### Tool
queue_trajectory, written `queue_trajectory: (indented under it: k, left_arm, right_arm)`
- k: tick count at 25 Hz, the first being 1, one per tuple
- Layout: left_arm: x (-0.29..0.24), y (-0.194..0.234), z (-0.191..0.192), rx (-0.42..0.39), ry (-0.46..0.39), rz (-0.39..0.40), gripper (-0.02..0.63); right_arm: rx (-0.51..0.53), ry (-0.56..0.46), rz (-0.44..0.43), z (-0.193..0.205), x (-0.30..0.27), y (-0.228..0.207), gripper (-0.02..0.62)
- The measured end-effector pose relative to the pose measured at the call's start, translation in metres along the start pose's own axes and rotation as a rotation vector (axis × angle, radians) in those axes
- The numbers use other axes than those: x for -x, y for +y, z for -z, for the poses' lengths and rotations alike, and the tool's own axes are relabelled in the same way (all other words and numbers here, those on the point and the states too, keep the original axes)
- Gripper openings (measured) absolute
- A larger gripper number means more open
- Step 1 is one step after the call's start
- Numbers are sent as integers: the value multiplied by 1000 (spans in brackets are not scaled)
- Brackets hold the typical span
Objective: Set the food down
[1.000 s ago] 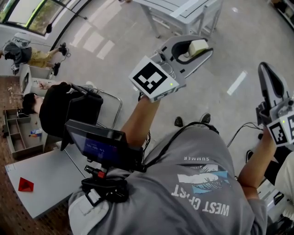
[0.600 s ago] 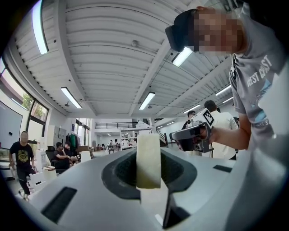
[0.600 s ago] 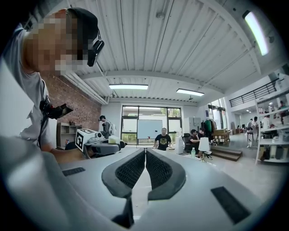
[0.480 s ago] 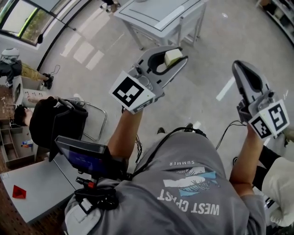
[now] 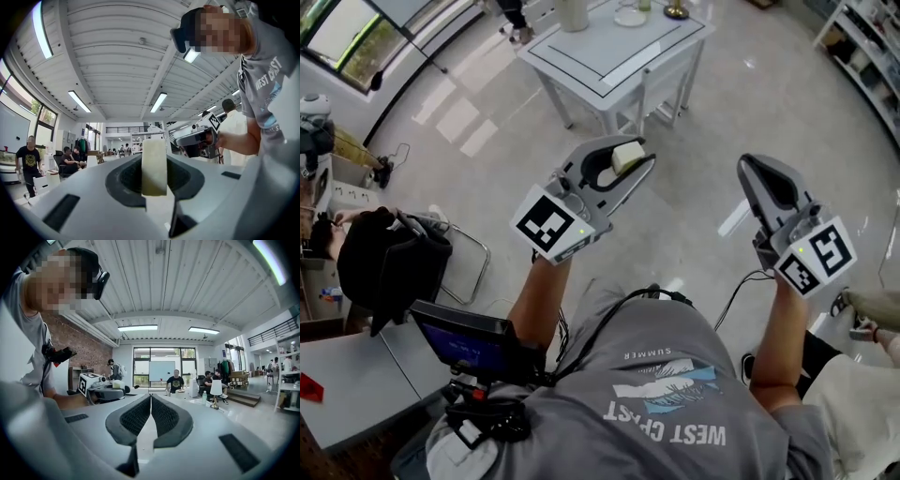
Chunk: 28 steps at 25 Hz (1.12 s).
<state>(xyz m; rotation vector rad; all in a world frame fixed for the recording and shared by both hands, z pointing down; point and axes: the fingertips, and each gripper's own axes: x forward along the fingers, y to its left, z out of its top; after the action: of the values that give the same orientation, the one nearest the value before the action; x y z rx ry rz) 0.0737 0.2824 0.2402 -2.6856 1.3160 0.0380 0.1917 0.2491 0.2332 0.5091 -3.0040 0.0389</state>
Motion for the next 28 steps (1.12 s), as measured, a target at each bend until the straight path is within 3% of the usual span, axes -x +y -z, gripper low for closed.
queue_trajectory:
  k: [7, 16, 28]
  left_arm:
    - [12, 44, 13, 41, 10, -20, 101]
    - [9, 120, 4, 30, -9, 61, 101]
    - [-1, 183, 0, 24, -39, 125, 101]
  right_arm:
    - [-20, 41, -15, 2, -48, -3, 8]
    - [-37, 30, 46, -16, -117, -15, 8]
    - [-10, 19, 100, -40, -182, -26, 8]
